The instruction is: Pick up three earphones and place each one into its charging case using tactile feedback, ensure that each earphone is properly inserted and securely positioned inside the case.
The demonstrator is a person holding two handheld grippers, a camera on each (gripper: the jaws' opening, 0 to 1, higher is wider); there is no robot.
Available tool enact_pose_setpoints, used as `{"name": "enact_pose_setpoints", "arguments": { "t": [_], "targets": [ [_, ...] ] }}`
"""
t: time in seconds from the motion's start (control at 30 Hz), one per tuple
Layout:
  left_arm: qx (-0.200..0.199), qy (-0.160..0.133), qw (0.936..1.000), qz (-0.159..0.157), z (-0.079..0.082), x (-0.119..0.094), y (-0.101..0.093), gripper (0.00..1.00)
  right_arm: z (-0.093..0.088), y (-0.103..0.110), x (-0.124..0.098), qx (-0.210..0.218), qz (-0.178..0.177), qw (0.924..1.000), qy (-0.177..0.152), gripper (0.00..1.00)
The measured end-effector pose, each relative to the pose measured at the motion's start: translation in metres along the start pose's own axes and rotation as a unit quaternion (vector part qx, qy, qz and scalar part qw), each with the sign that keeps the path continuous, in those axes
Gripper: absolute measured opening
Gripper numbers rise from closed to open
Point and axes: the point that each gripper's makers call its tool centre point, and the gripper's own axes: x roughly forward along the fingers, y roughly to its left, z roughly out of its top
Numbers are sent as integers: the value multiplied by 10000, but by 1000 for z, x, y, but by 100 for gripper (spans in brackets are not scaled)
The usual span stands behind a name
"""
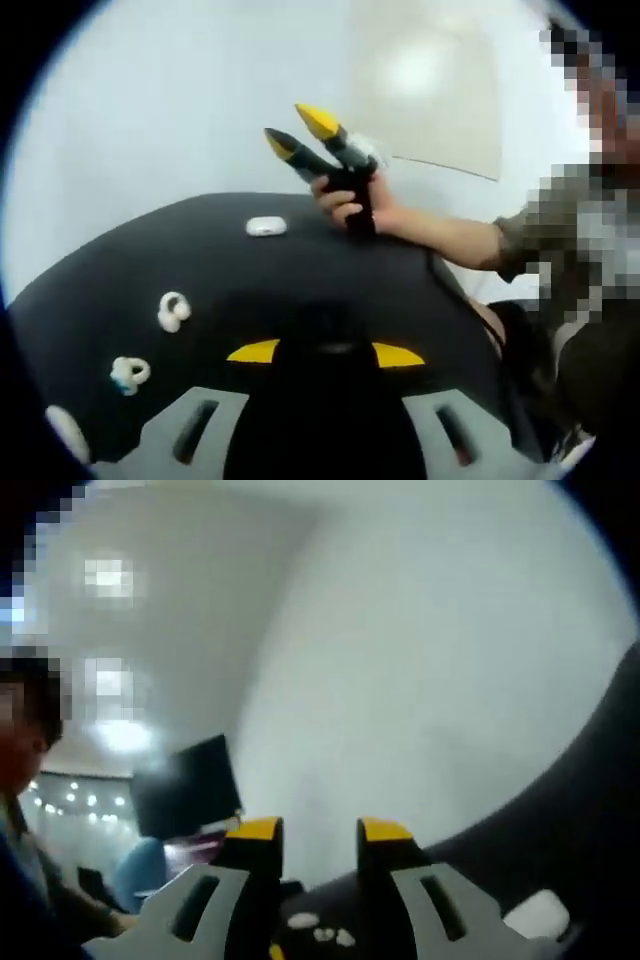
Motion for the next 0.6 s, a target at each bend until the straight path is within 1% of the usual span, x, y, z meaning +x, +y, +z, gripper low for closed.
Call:
{"name": "enact_pose_setpoints", "arguments": {
  "t": [0.07,0.13,0.2,0.23,0.27,0.3,0.33,0.37,0.4,0.43,0.47,0.5,0.53,0.57,0.6],
  "targets": [
    [1,-22,10000,-96,1,4,-1,31,-12,6,5,-78,79,9996,250,31],
    [-21,-206,9997,-120,3,9,-2,31,-19,11,6,-116,198,9988,443,31],
    [271,-394,9988,-72,4,9,-3,31,-27,18,6,-69,342,9974,624,31],
    [273,-373,9989,-61,3,7,-5,32,-33,21,5,-13,427,9960,785,31],
    [318,-364,9988,-51,4,4,-5,34,-41,25,5,19,523,9938,978,31],
    [360,-351,9987,-19,5,-2,-6,37,-48,29,5,-34,643,9908,1186,31],
    [515,-498,9974,30,11,-9,-5,40,-57,34,4,-129,762,9870,1408,31],
    [546,-706,9959,175,19,-19,-2,41,-66,42,3,-279,914,9821,1624,31],
    [564,-947,9932,387,29,-33,4,41,-75,51,1,-423,1088,9760,1839,32],
    [554,-1246,9886,642,39,-48,11,40,-82,59,-1,-524,1251,9699,2024,33],
    [445,-1597,9814,968,51,-65,22,37,-93,66,-4,-595,1404,9628,2232,36],
    [310,-1926,9718,1326,60,-80,35,35,-102,70,-7,-643,1473,9565,2436,38],
    [127,-2181,9587,1819,66,-96,53,33,-113,72,-11,-747,1544,9473,2706,40],
    [19,-2342,9455,2263,68,-109,68,31,-124,72,-15,-901,1594,9376,2955,42],
    [-38,-2448,9351,2562,70,-120,79,30,-134,72,-19,-1061,1625,9277,3188,44]
  ]
}}
